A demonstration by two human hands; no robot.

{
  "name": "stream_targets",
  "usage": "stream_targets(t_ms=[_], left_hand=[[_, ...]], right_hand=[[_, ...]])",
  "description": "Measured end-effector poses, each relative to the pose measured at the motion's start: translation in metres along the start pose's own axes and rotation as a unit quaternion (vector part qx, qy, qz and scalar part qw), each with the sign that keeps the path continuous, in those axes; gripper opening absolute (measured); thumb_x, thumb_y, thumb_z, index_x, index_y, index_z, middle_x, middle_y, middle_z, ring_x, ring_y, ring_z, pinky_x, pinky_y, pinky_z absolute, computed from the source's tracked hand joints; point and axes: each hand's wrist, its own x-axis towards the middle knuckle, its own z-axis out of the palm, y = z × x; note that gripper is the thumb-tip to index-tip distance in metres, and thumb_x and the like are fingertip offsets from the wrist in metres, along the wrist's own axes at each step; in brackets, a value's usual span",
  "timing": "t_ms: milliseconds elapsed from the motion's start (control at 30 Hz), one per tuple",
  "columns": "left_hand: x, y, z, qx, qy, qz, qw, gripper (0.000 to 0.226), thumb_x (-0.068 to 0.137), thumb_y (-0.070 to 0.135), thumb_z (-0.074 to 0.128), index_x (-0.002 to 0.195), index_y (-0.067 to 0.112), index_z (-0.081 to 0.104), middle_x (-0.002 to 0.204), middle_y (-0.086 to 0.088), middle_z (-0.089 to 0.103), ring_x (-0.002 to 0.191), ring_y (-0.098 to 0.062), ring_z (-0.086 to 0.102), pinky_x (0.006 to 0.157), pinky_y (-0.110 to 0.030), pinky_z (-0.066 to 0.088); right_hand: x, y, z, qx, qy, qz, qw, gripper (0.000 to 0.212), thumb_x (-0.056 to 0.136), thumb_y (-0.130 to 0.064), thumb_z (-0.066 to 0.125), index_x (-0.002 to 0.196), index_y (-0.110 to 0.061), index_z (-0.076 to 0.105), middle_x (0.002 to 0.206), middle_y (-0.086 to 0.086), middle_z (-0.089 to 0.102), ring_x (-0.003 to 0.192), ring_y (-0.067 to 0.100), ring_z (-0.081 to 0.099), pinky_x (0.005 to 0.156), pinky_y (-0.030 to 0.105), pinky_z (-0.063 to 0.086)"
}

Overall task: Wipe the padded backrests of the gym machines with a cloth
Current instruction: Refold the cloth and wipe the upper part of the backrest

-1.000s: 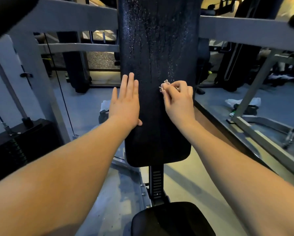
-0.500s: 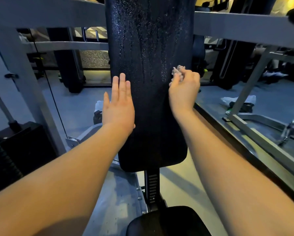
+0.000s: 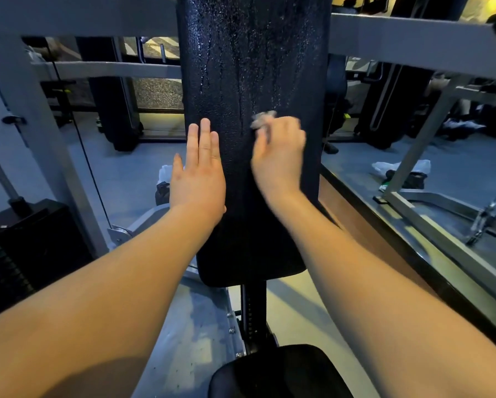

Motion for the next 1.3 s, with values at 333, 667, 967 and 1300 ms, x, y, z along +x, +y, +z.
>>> stream_targets(t_ms=[333, 667, 967, 1300], left_hand=[[0.000, -0.003, 0.002, 0.012, 0.003, 0.013, 1.000, 0.145, 0.071, 0.055, 0.085, 0.154, -0.001, -0.020, 0.159, -0.020, -0.036, 0.151, -0.037, -0.022, 0.121, -0.049, 0.027], [0.001, -0.005, 0.004, 0.013, 0.001, 0.015, 1.000, 0.143, 0.073, 0.056, 0.083, 0.153, 0.000, -0.022, 0.158, -0.019, -0.037, 0.151, -0.038, -0.024, 0.121, -0.049, 0.028], [0.003, -0.005, -0.002, 0.030, -0.018, 0.017, 0.999, 0.145, 0.073, 0.058, 0.082, 0.153, -0.001, -0.023, 0.158, -0.021, -0.036, 0.151, -0.038, -0.022, 0.122, -0.049, 0.024], [0.001, -0.004, -0.004, 0.038, -0.015, 0.014, 0.999, 0.144, 0.072, 0.058, 0.083, 0.154, -0.001, -0.020, 0.159, -0.021, -0.032, 0.152, -0.039, -0.019, 0.119, -0.051, 0.028]], right_hand=[[0.017, 0.005, -0.007, -0.021, 0.018, -0.005, 1.000, 0.017, 0.094, -0.011, 0.058, 0.105, -0.004, 0.068, 0.107, 0.016, 0.060, 0.091, 0.035, 0.055, 0.084, 0.039, 0.044], [0.049, 0.046, -0.020, -0.061, 0.010, -0.004, 0.998, 0.020, 0.095, -0.013, 0.052, 0.106, -0.004, 0.066, 0.113, 0.017, 0.057, 0.099, 0.037, 0.053, 0.085, 0.033, 0.038], [0.039, 0.015, -0.012, -0.053, -0.066, -0.195, 0.977, 0.019, 0.098, -0.016, 0.054, 0.101, -0.002, 0.065, 0.106, 0.016, 0.058, 0.092, 0.034, 0.053, 0.072, 0.044, 0.050], [0.024, -0.005, -0.001, -0.025, -0.068, -0.178, 0.981, 0.021, 0.098, -0.016, 0.050, 0.108, -0.008, 0.067, 0.108, 0.012, 0.059, 0.093, 0.031, 0.053, 0.071, 0.037, 0.047]])
